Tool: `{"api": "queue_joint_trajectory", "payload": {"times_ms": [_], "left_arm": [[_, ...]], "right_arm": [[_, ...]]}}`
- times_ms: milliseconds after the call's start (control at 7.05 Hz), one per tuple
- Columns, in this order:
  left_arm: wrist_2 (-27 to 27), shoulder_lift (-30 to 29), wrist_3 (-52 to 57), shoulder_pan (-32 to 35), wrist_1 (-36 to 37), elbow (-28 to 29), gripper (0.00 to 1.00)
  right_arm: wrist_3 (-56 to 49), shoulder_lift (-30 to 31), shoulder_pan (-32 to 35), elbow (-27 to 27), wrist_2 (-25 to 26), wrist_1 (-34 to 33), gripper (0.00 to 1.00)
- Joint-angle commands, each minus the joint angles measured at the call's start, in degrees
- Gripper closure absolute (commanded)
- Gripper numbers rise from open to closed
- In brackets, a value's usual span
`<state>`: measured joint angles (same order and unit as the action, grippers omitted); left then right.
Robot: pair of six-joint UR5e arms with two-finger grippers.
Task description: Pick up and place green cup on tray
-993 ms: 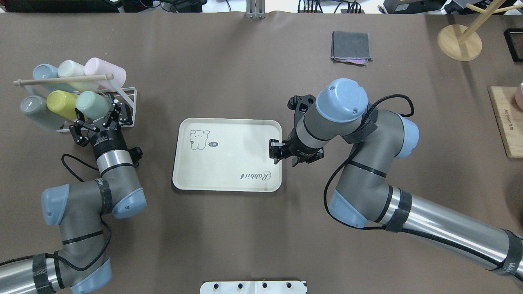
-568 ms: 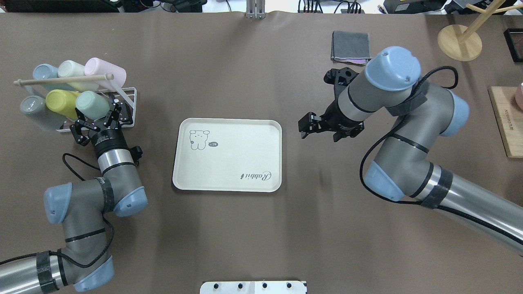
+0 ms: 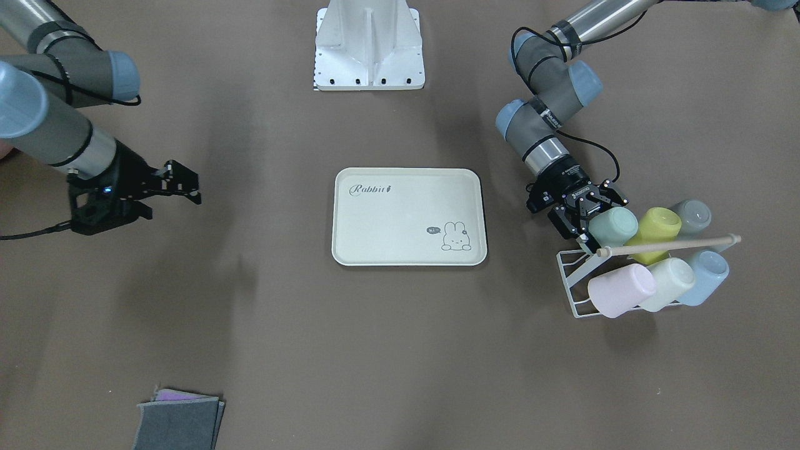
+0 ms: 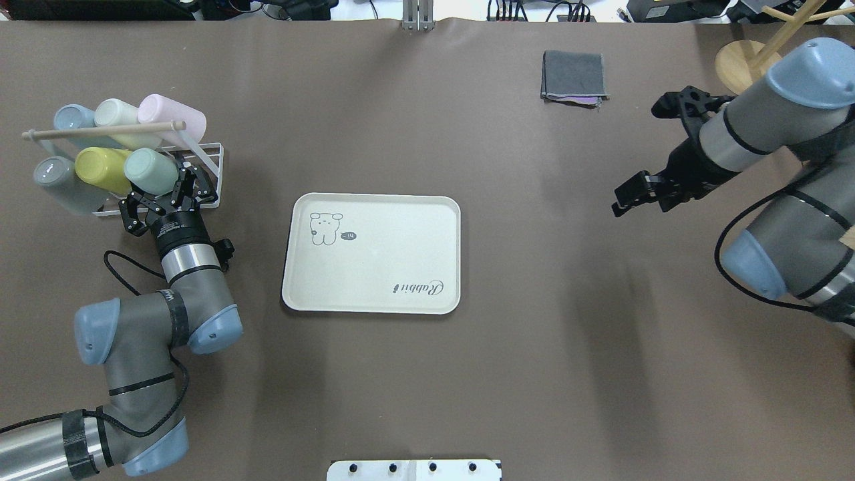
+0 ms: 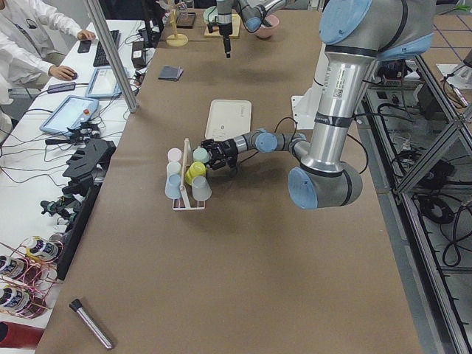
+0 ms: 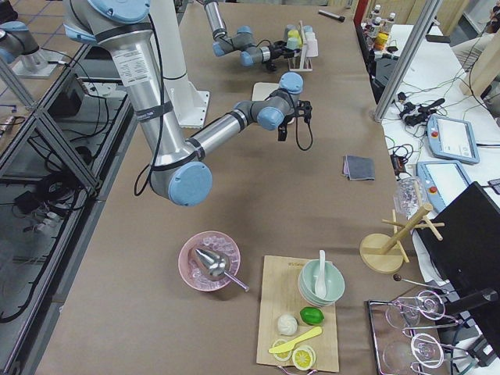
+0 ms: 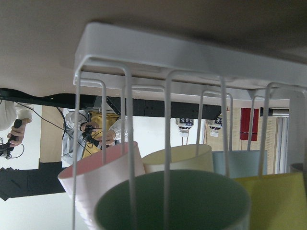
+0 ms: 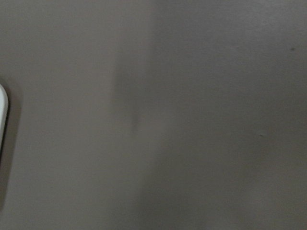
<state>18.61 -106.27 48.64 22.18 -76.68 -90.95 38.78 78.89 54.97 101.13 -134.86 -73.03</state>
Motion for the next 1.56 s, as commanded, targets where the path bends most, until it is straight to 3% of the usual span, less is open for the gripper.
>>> {"api": "queue_joint_trajectory", "payload": {"times_ms": [0, 142, 426, 709, 1419], "left_arm": [[-0.07, 0.01, -0.74, -0.04, 0.04, 0.08, 0.57], [-0.07, 0.1, -0.48, 0.05, 0.04, -0.01, 0.67], [-0.41, 0.71, -0.39, 0.05, -0.05, -0.54, 0.86], [-1.2, 0.98, -0.22, 0.4, 0.04, -1.94, 0.97], [-3.58, 8.0, 4.08, 0.4, -0.14, -15.45, 0.99]], "right_arm": [[-13.42, 9.66, 9.24, 0.48, -3.3, -0.61, 0.01], [-14.34, 12.66, 12.23, -0.14, -3.22, -2.01, 0.01], [-21.6, 13.22, 18.83, 0.73, -2.52, -15.39, 0.01], [-32.07, 13.39, 22.97, -0.05, -1.99, -21.25, 0.01], [-33.68, 17.16, 30.36, -0.41, -3.56, -24.61, 0.0]]}}
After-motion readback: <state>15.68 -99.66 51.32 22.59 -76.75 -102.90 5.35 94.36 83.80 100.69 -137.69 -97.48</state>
